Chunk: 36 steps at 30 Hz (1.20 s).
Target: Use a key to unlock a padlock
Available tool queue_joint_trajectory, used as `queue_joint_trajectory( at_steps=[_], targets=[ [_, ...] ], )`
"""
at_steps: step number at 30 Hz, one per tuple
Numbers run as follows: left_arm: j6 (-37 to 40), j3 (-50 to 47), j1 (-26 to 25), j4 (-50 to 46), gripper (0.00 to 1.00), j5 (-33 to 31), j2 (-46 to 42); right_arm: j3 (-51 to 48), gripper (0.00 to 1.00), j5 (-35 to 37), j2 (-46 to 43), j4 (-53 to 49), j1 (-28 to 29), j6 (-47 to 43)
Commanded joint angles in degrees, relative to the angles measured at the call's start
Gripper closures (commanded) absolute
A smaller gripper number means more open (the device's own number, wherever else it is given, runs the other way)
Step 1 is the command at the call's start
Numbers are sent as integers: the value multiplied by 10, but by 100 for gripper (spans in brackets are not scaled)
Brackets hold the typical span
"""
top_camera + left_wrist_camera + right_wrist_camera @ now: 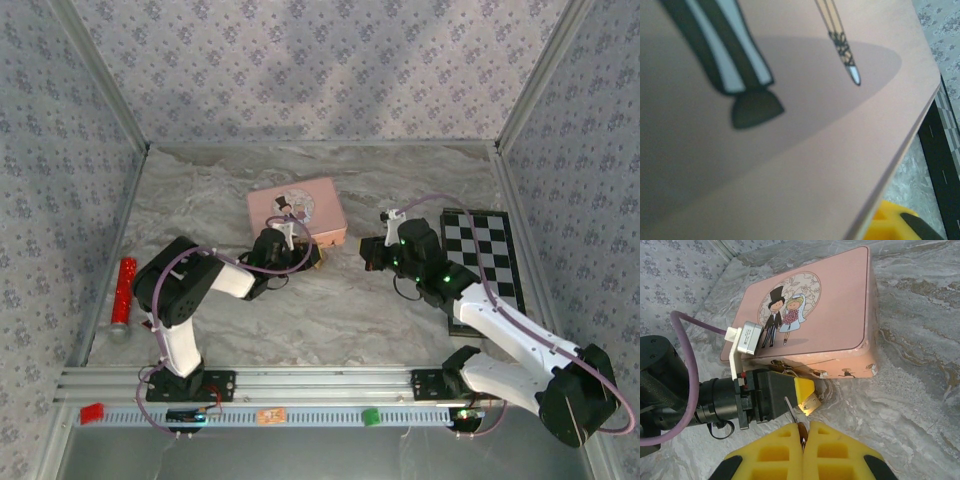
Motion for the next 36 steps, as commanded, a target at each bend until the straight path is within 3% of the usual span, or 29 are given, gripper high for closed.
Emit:
queue_joint_trajectory(
  at_steps=[1,8,30,36],
  targets=[
    [-19,-4,1,-20,68,-3,2,-4,100,-1,3,-2,5,11],
    [-4,12,-6,-99,65,-37,1,-4,100,-1,0,-3,6,11],
    [-20,2,-6,-63,85,-14,-7,-57,100,-39,7,40,-7,70],
    [-40,-7,-5,-52,86,-4,-14,-91,100,-84,44,121,-4,162]
  ],
)
